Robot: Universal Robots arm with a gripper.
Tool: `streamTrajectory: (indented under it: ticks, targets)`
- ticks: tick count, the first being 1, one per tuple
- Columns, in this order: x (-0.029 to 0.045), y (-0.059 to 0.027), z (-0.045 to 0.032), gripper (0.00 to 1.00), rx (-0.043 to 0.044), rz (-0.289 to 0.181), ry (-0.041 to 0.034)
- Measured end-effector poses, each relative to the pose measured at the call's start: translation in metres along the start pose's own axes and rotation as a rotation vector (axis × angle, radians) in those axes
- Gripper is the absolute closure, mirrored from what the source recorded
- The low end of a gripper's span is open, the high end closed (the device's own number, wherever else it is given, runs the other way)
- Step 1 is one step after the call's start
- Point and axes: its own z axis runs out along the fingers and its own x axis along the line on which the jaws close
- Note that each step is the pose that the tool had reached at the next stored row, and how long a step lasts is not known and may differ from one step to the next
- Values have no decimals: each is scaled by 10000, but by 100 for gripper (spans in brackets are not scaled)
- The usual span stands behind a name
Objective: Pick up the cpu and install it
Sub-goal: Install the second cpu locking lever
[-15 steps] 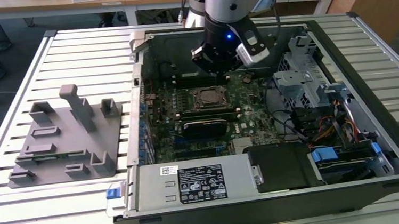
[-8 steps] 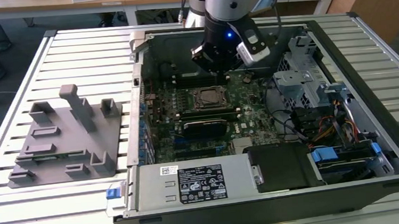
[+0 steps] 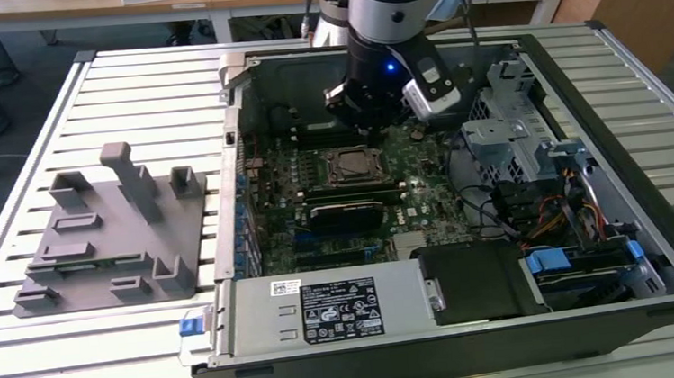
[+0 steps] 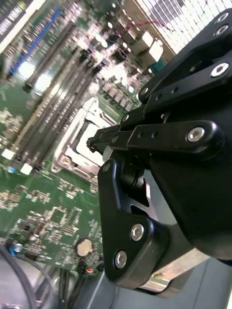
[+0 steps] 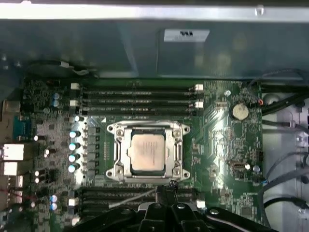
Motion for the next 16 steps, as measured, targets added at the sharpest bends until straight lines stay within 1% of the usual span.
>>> streamTrajectory:
  ticks: [1, 3, 6, 10, 13, 16]
  targets:
    - [0, -18, -1, 89, 0, 1, 26]
    - [0, -24, 2, 89, -4, 11, 161]
    - [1, -29, 25, 89, -9, 16, 241]
    - [10, -54, 96, 89, -9, 6, 306]
    - [39, -69, 146, 89, -8, -97, 320]
    - [87, -94, 181, 89, -4, -167, 327]
